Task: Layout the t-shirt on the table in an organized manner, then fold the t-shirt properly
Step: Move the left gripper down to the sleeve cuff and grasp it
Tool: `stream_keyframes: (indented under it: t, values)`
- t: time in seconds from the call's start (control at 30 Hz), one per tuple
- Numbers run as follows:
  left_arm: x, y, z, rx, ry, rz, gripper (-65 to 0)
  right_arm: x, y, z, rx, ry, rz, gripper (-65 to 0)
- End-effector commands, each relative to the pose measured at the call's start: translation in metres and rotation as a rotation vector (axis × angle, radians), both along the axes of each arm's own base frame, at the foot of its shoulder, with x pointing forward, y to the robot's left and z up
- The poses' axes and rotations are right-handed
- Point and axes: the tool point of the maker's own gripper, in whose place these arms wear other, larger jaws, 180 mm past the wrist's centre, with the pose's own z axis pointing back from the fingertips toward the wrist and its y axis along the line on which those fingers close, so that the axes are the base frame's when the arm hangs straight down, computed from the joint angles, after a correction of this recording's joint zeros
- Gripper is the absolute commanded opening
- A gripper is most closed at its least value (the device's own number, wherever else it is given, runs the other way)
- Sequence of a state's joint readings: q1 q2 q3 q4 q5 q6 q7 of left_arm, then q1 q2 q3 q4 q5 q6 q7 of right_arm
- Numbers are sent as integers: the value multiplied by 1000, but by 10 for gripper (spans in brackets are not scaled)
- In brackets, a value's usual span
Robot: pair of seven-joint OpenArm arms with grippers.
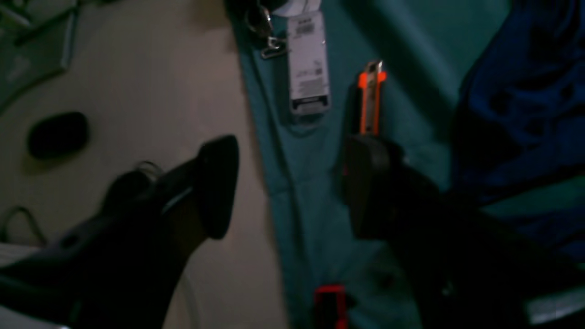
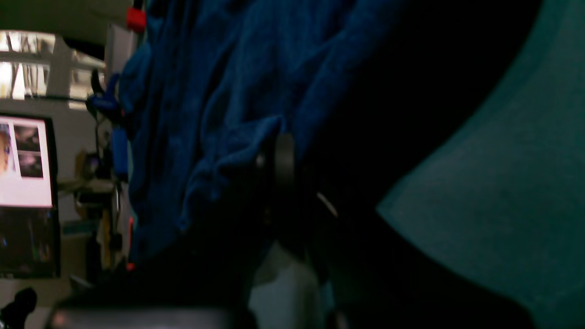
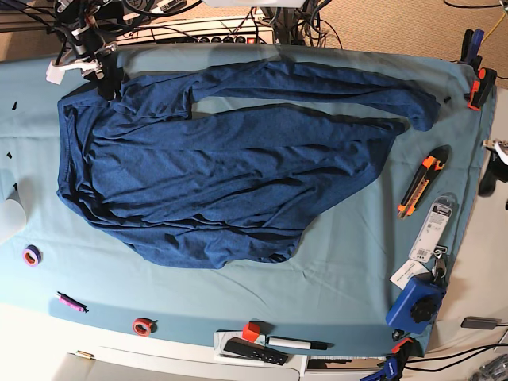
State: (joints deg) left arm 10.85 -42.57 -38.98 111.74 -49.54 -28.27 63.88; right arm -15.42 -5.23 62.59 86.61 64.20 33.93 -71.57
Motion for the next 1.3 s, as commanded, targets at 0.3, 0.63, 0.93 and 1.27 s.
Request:
stream_keyframes:
  t: [0.3, 0.63, 0.93, 1.27]
  values:
    - [-46, -30, -58, -186, 133, 15, -288, -7, -11, -1, -45, 61, 40, -650]
    - [-75, -23, -118, -506, 275, 104, -288, -7, -11, -1, -45, 62, 42, -650]
    - [-87, -33, -125, -617, 310, 32, -227, -7, -11, -1, -45, 61, 41, -650]
    - [-68, -28, -121, -592, 267, 40, -221, -5, -11, 1, -38, 44, 39, -650]
